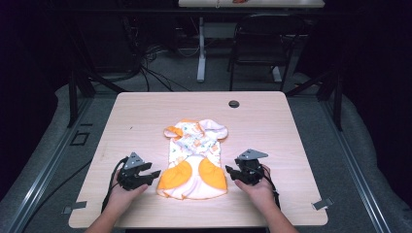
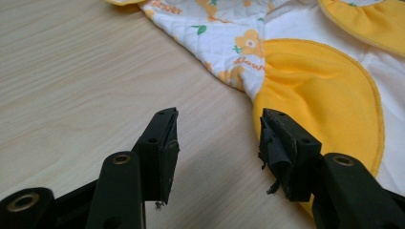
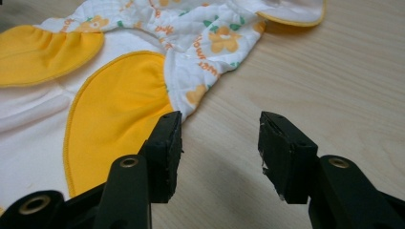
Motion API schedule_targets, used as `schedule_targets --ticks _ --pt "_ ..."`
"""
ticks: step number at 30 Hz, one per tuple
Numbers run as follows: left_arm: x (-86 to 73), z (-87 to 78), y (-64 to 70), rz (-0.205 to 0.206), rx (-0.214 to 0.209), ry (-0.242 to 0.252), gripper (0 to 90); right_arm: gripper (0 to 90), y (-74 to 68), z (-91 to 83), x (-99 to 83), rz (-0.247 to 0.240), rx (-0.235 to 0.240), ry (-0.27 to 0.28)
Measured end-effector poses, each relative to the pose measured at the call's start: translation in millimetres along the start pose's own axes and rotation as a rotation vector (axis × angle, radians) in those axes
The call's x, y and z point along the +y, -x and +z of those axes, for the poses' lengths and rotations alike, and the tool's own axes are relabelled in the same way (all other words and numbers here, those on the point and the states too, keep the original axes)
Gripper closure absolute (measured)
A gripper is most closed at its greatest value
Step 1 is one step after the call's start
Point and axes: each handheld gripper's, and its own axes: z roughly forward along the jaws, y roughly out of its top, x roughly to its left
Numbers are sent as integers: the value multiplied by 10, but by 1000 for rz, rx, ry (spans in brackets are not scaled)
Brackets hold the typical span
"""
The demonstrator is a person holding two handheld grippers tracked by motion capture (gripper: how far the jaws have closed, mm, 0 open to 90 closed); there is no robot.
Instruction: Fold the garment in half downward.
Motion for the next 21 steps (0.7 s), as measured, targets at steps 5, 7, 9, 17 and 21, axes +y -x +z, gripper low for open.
schedule_targets --ticks 5,7,9,17,21 --pt "41 29 116 28 -26 10 481 508 -89 48 21 -42 -2 9" --pt "65 45 175 40 -8 30 515 525 -138 83 46 -51 -6 19" --pt "81 99 203 20 -37 40 569 566 -181 110 73 -68 -3 23" --pt "90 228 303 85 -42 -15 686 644 -382 197 99 -163 90 -3" --pt "84 245 302 87 -48 -35 700 665 -396 245 77 -183 83 -44"
